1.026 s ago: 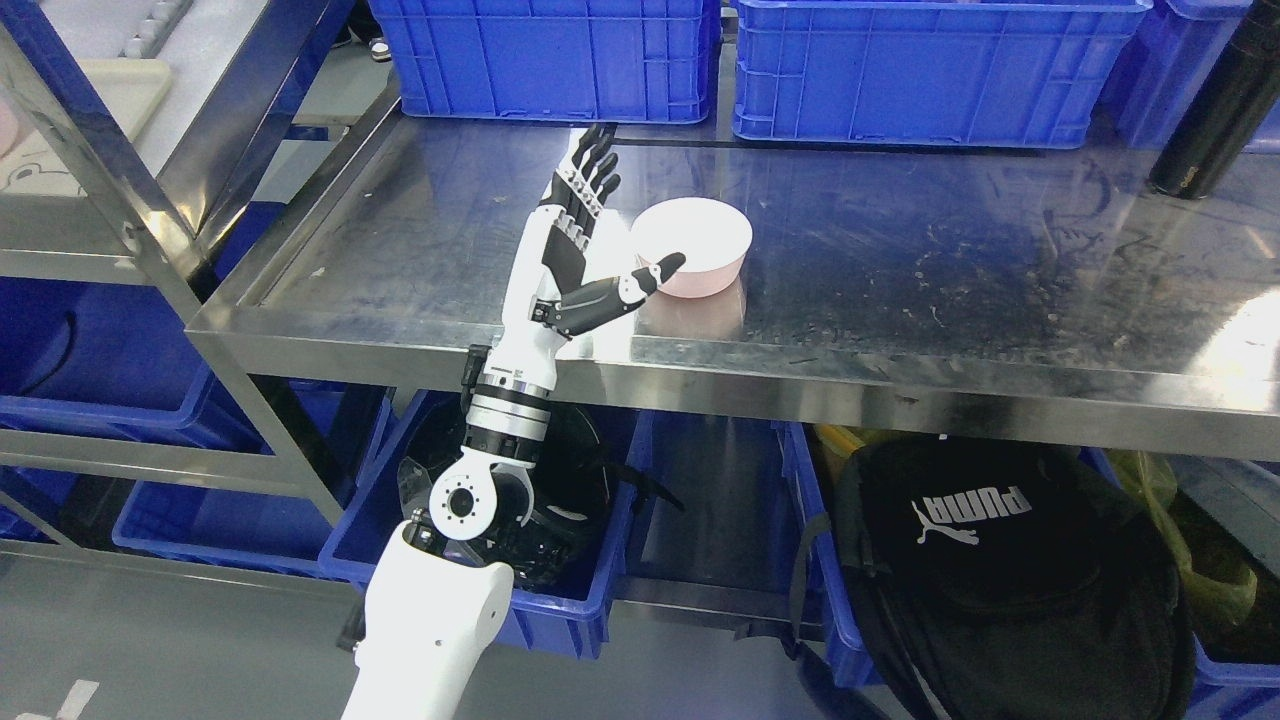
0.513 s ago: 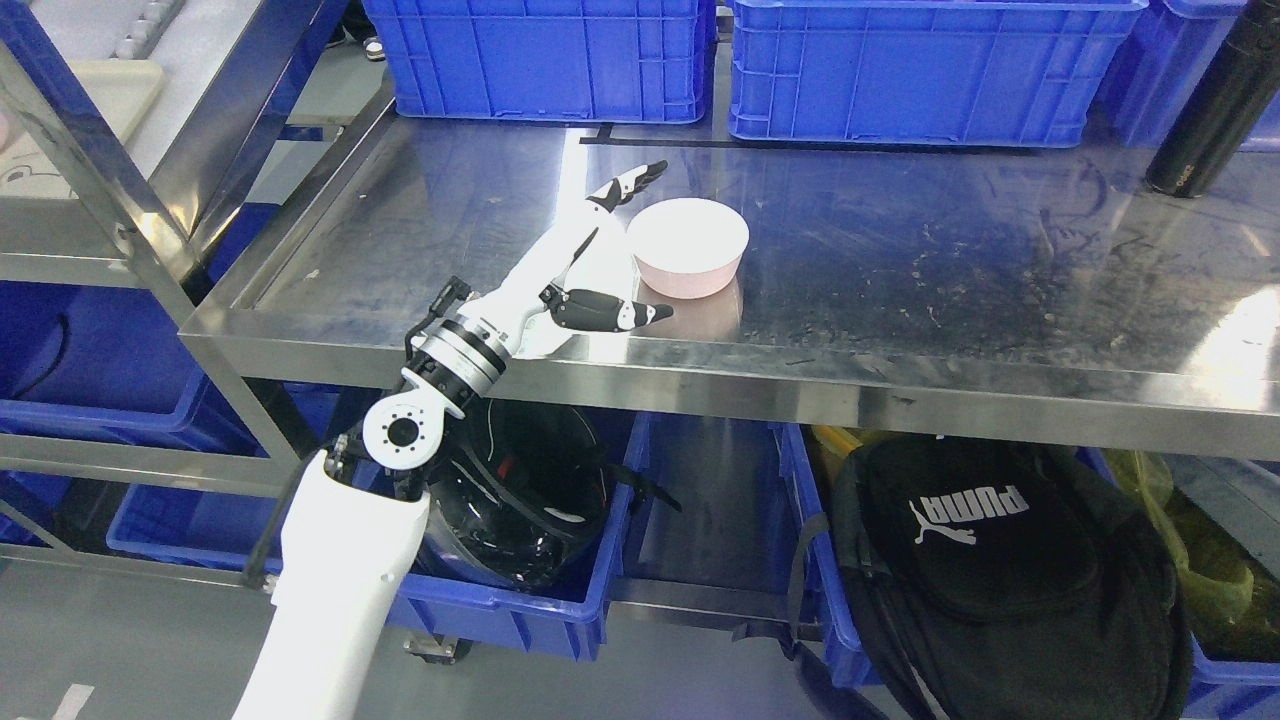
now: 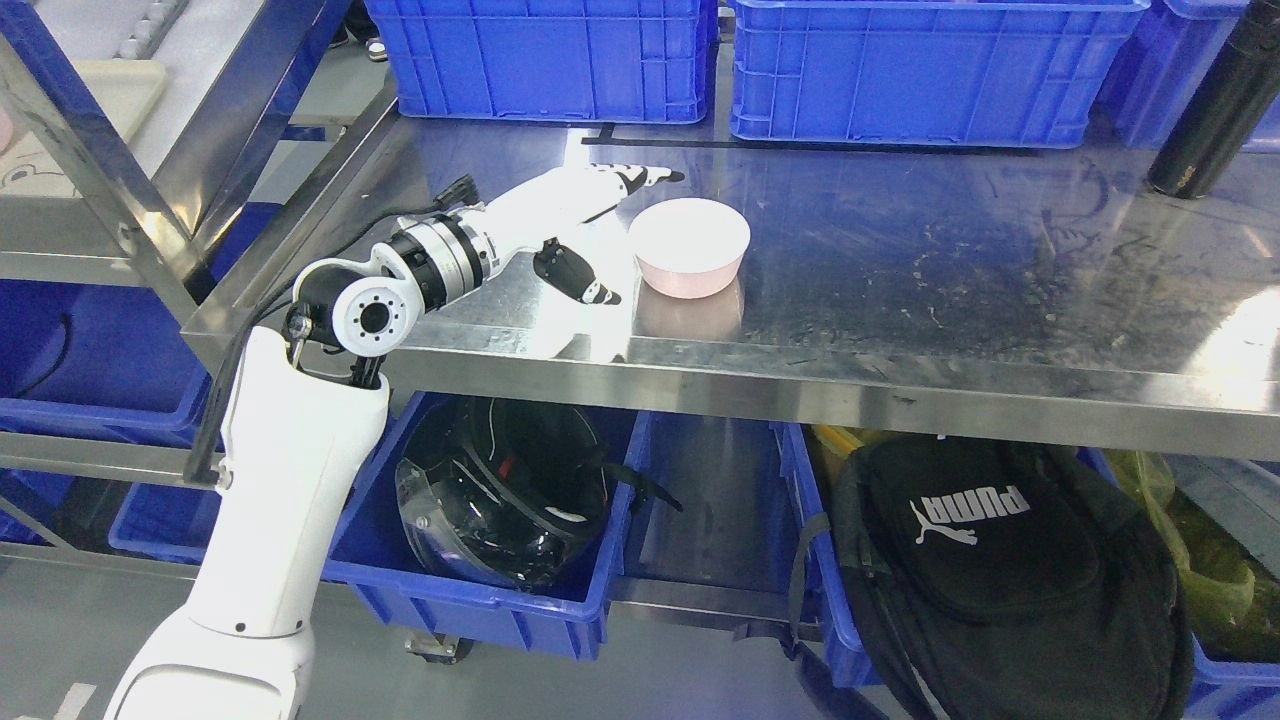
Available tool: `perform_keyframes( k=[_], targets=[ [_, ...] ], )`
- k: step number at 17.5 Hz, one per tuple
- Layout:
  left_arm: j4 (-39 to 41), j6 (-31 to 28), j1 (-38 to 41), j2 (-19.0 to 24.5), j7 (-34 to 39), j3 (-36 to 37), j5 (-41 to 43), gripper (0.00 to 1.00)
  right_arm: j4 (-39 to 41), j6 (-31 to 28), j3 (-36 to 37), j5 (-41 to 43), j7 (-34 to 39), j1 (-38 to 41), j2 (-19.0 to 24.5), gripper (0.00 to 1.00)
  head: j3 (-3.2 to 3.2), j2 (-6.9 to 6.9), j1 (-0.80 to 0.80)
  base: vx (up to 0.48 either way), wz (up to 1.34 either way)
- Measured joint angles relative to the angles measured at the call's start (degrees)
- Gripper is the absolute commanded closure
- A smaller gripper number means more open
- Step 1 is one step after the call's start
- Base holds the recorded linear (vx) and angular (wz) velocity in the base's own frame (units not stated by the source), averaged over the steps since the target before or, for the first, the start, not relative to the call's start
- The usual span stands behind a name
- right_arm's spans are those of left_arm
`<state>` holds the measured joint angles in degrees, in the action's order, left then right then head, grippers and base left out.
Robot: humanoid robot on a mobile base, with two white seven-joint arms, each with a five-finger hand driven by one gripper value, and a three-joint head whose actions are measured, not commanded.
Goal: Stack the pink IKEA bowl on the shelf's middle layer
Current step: 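Reach the left hand to the near rim of the pink bowl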
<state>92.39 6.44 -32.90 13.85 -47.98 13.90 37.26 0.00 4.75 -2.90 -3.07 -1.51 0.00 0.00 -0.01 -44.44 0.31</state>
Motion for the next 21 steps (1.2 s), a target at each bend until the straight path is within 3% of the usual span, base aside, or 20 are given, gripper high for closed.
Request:
perform_keyframes(
  k=[6,13,21],
  targets=[
    [-0.5,-0.2,-1.9,-2.2,-3.2,2.3,10.6,0.08,0.0,0.0,0.0,0.0,0.0,0.0,0.0,0.00,0.00,0.00,0.00,0.000,0.00],
    [-3.8,0.3,-3.3,-5.7,-2.8,4.1,14.8,0.14,0.0,0.0,0.0,0.0,0.0,0.0,0.0,0.00,0.00,0.00,0.00,0.000,0.00],
    [-10.0,3.0,-5.3,-9.4,-1.0,4.8,15.9,0.37,0.0,0.0,0.0,0.0,0.0,0.0,0.0,0.00,0.00,0.00,0.00,0.000,0.00]
  ],
)
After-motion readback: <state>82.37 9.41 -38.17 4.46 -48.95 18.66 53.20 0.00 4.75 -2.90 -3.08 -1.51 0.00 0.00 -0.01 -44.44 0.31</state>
